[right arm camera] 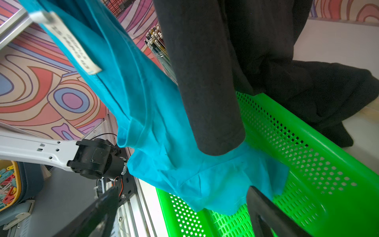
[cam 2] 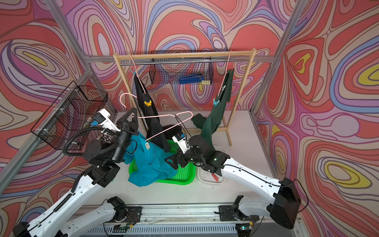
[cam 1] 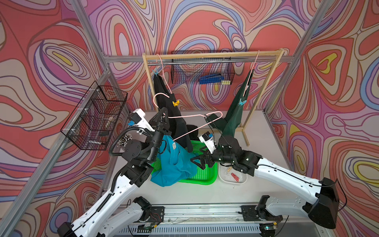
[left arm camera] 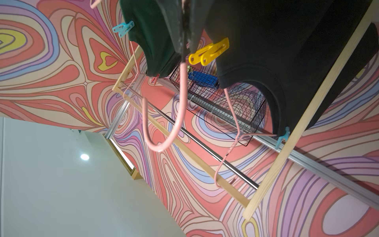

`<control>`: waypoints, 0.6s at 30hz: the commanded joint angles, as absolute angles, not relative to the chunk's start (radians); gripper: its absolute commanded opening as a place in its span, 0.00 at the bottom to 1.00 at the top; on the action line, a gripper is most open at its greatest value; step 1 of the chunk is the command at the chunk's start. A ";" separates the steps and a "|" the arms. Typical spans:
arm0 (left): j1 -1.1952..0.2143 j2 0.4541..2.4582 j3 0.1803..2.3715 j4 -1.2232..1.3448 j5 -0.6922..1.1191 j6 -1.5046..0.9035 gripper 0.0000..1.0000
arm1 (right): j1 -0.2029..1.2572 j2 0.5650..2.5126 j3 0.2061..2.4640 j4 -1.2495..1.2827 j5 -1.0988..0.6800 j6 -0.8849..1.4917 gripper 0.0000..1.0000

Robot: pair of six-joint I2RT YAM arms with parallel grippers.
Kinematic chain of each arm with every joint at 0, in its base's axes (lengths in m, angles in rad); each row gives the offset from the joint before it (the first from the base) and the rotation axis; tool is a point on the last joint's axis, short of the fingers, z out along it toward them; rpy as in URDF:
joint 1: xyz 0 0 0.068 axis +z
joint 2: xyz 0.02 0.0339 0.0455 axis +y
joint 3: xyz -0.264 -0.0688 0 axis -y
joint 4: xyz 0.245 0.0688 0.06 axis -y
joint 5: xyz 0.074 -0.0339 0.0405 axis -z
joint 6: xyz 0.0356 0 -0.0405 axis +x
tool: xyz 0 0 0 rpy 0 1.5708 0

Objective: Remove the clothespins securing t-shirts to the hanger
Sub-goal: Remove the T-shirt from the hanger.

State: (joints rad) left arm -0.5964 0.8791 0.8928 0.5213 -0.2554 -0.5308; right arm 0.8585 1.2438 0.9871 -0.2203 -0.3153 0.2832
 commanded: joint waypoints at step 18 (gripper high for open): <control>-0.585 0.783 0.859 0.520 -0.492 -0.724 0.00 | 0.982 1.472 1.113 0.075 -0.236 0.350 0.98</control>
